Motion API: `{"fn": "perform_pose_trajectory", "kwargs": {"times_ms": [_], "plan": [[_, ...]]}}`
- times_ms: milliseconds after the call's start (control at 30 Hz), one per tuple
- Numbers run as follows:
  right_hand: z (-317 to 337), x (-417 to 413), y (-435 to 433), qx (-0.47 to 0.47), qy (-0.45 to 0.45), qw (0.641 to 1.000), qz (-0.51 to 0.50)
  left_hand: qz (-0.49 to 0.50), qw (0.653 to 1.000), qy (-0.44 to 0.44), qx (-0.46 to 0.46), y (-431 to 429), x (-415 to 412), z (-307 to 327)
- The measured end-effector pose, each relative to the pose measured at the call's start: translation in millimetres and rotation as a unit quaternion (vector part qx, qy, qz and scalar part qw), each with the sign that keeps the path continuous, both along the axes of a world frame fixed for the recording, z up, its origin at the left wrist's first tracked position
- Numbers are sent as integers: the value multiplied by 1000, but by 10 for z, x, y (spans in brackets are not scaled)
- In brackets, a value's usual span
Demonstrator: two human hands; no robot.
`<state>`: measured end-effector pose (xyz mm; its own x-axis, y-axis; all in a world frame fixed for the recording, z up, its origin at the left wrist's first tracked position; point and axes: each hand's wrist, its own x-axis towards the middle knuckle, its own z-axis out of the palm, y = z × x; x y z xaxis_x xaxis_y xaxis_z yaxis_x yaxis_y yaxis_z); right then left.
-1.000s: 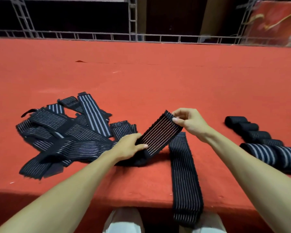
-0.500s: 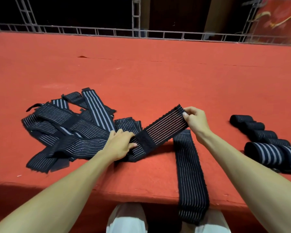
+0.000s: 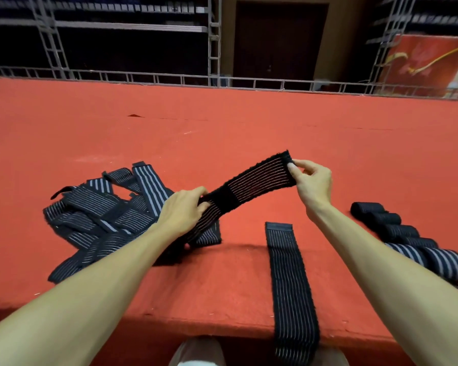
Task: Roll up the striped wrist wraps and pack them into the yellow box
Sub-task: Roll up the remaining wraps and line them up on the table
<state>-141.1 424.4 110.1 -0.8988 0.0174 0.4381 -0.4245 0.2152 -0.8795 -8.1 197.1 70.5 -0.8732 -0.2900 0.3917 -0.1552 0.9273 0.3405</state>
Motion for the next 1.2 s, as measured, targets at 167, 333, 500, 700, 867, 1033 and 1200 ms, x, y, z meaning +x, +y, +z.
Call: {"fn": "perform_pose_trajectory", "kwargs": {"times_ms": [167,333,500,700,867,1033,1200], "plan": [[154,60,-118,-11,-1,998,58,31,997,58,-30,14,20,242],[279,147,-238,-111,-36,990,83,28,996,71,55,-61,31,146],[135,205,-444,-150,-94,980,93,-44,990,-108,84,-327,241,-432],[-75,225,-717,-136,-139,976,98,-57,992,-109,-7,-422,345,-642],[51,172,-744,-174,-132,971,96,-38,995,40,84,-318,151,-251],[188,168,-614,-217,-111,966,91,-60,975,187,102,-158,28,199],[239,152,-486,-253,-139,954,85,-89,965,234,73,1,98,251]]}}
